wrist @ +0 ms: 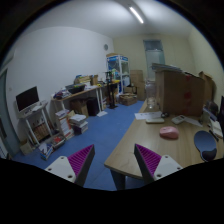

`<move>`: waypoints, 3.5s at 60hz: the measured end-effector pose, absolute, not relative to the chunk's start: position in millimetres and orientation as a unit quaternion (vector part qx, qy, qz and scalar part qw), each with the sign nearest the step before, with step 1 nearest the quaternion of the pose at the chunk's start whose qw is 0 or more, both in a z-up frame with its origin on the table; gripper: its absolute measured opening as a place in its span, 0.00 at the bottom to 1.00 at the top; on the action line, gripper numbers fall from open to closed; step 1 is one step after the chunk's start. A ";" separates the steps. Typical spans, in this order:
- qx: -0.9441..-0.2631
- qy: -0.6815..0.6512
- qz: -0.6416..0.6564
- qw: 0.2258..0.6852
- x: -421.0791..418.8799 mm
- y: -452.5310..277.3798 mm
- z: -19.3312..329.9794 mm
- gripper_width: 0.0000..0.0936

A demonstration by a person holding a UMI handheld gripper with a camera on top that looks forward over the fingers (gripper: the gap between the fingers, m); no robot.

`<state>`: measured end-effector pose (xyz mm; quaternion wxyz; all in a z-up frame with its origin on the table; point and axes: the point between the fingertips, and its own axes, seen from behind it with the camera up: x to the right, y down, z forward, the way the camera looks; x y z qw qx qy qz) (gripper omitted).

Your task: Arrange mouse

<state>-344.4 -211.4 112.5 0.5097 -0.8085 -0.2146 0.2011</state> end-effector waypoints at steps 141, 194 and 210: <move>-0.757 -0.085 0.053 0.646 -90.9 59.8 234.4 0.37; -0.868 0.004 0.047 0.494 108.4 21.0 19.2 0.90; -0.844 -0.029 0.088 0.529 126.4 -114.4 49.9 0.91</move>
